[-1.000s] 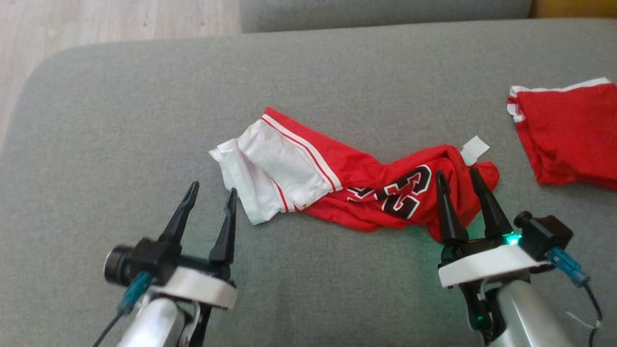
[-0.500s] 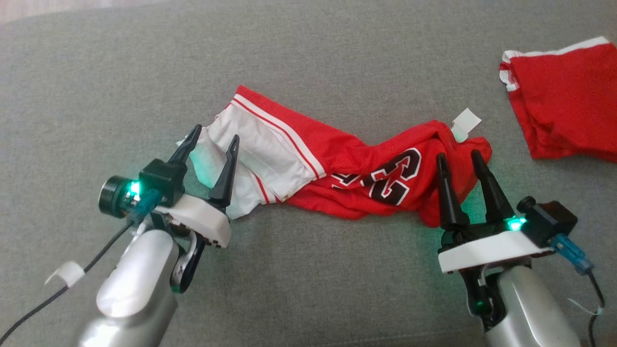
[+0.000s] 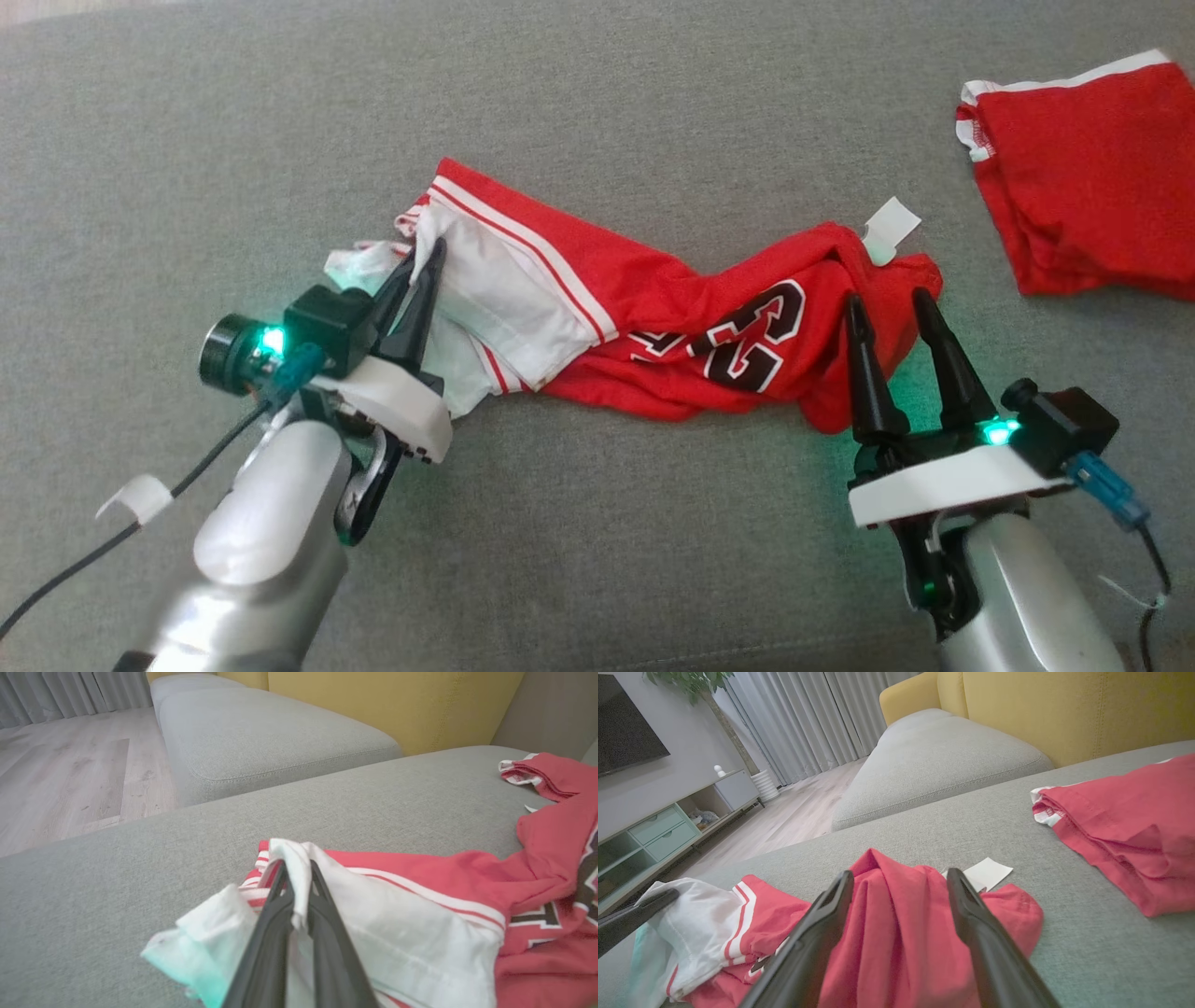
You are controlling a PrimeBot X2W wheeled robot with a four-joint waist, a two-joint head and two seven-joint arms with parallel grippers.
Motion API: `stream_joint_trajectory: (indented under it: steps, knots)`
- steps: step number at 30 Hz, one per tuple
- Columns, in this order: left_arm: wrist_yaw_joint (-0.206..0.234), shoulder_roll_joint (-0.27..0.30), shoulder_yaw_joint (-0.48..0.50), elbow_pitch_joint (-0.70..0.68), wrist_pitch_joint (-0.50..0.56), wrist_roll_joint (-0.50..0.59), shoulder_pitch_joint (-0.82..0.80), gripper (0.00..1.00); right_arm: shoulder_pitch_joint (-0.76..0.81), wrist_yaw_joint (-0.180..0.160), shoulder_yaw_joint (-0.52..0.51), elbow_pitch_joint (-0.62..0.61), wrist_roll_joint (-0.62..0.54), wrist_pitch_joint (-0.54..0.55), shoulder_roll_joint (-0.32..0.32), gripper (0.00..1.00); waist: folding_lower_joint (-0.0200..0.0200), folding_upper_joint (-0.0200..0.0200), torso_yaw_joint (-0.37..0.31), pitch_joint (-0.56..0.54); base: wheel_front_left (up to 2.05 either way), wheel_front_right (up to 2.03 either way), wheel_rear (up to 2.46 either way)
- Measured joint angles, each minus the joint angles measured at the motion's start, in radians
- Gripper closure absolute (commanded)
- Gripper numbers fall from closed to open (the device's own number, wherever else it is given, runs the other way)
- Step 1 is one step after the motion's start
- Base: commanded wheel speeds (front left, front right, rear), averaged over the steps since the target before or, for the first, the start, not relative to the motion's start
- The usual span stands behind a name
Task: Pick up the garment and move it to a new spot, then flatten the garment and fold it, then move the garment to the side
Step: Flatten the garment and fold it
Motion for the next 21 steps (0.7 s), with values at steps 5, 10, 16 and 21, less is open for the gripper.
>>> stream_joint_trajectory:
  steps: [5, 10, 16, 21]
  knots:
    - [-0.012, 0.000, -0.010, -0.009, -0.025, 0.000, -0.012, 1.00, -0.001, 0.000, 0.001, 0.003, 0.000, 0.000, 0.000, 0.00, -0.0001, 0.0000, 0.001, -0.012, 0.00, 0.00, 0.00]
    - [-0.052, 0.010, -0.034, -0.056, -0.017, 0.000, -0.027, 1.00, -0.001, 0.000, 0.013, 0.011, 0.012, 0.000, 0.000, 0.00, -0.0001, 0.0000, -0.014, -0.036, 0.00, 0.00, 0.00]
    - [-0.062, 0.025, 0.032, -0.089, 0.052, -0.087, -0.112, 1.00, -0.002, 0.000, 0.024, 0.015, 0.033, 0.000, 0.000, 0.00, -0.0001, 0.0000, -0.048, -0.053, 0.00, 0.00, 0.00]
    - [-0.060, 0.034, 0.128, -0.046, 0.135, -0.186, -0.223, 1.00, -0.006, 0.000, 0.045, 0.014, 0.047, 0.000, 0.000, 0.00, -0.0001, 0.0000, -0.082, -0.051, 0.00, 0.00, 0.00]
